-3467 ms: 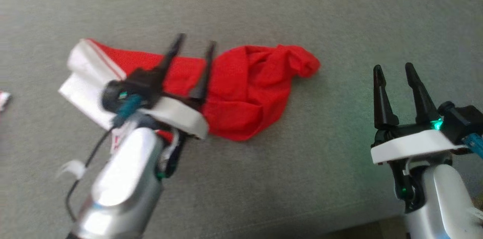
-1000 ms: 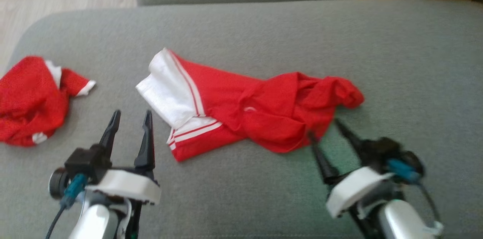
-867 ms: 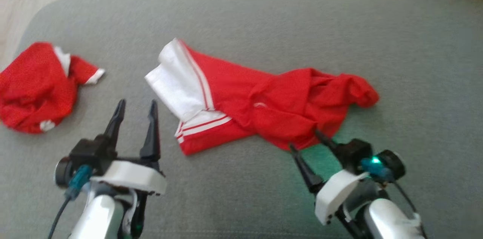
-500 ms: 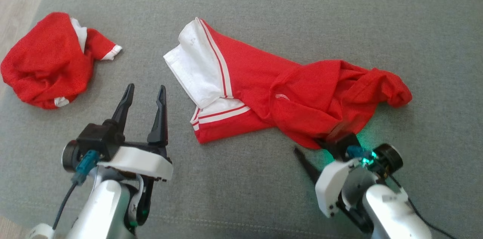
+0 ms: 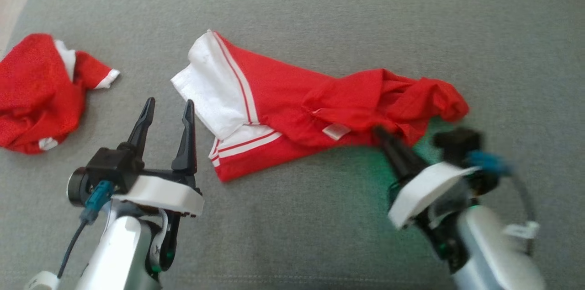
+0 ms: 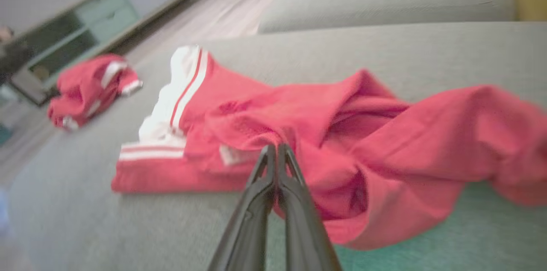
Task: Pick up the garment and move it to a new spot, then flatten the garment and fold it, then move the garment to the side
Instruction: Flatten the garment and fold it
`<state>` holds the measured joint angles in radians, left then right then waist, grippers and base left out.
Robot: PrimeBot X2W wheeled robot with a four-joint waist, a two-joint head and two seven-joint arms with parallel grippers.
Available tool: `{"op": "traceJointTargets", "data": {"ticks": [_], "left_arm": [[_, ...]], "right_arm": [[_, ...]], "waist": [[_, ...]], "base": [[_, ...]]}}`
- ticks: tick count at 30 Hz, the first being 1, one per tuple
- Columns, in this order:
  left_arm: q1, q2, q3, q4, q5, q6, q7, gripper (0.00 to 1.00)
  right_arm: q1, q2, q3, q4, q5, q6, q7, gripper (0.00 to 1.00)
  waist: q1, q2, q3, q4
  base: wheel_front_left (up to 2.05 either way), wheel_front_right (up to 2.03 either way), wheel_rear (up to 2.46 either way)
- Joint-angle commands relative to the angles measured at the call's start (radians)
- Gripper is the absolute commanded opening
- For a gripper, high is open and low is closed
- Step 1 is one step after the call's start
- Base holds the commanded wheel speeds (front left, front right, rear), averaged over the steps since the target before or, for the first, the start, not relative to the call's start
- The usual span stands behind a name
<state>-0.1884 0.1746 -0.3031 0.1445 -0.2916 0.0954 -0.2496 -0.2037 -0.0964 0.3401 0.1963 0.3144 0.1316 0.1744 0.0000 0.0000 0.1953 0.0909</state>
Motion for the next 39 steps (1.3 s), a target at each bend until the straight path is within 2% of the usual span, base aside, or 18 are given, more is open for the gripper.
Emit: {"op": "traceJointTargets", "data": {"ticks": [1,7,12,18,19,21,27,34,39], "left_arm": [[-0.024,0.012,0.049,-0.035,0.011,-0.004,-0.012,1.00],[-0.021,0.012,0.049,-0.037,0.018,-0.011,-0.012,1.00],[-0.026,0.011,0.044,-0.036,0.021,-0.017,-0.012,1.00],[-0.032,0.010,0.041,-0.034,0.023,-0.020,-0.012,1.00],[-0.033,0.011,0.041,-0.034,0.023,-0.021,-0.012,1.00],[-0.033,0.012,0.041,-0.033,0.023,-0.022,-0.012,1.00],[-0.022,0.016,0.047,-0.027,0.022,-0.018,-0.012,1.00],[0.013,0.017,0.059,-0.030,0.016,-0.004,-0.012,1.00],[0.036,0.024,0.060,-0.029,0.014,0.002,-0.012,1.00]], "right_arm": [[0.009,0.021,-0.045,-0.072,0.053,-0.001,-0.011,0.00],[0.044,0.044,-0.264,-0.110,0.251,-0.001,0.002,0.00],[0.051,0.046,-0.424,-0.013,0.361,-0.001,-0.036,0.00],[0.055,0.046,-0.479,0.119,0.369,-0.001,-0.032,0.00],[0.055,0.046,-0.477,0.138,0.371,-0.001,-0.033,0.04],[0.054,0.046,-0.467,0.166,0.374,-0.001,-0.039,1.00],[0.047,0.046,-0.421,0.128,0.317,-0.001,-0.119,1.00],[0.061,0.032,-0.390,-0.075,0.048,-0.001,-0.180,1.00],[0.092,0.018,-0.336,-0.208,-0.123,-0.001,-0.169,1.00]], "waist": [[0.0000,0.0000,-0.007,-0.017],[0.0000,0.0000,-0.009,-0.045],[0.0000,0.0000,-0.004,-0.055],[0.0000,0.0000,0.005,-0.058],[0.0000,0.0000,0.007,-0.058],[0.0000,0.0000,0.008,-0.060],[0.0000,0.0000,-0.008,-0.071],[0.0000,0.0000,-0.046,-0.083],[0.0000,0.0000,-0.072,-0.085]], "base": [[0.00,0.00,0.00],[0.00,0.00,0.00],[0.00,0.00,0.00],[0.00,0.00,0.00],[0.00,0.00,0.00],[0.00,0.00,0.00],[0.00,0.00,0.00],[0.00,0.00,0.00],[0.00,0.00,0.00]]}}
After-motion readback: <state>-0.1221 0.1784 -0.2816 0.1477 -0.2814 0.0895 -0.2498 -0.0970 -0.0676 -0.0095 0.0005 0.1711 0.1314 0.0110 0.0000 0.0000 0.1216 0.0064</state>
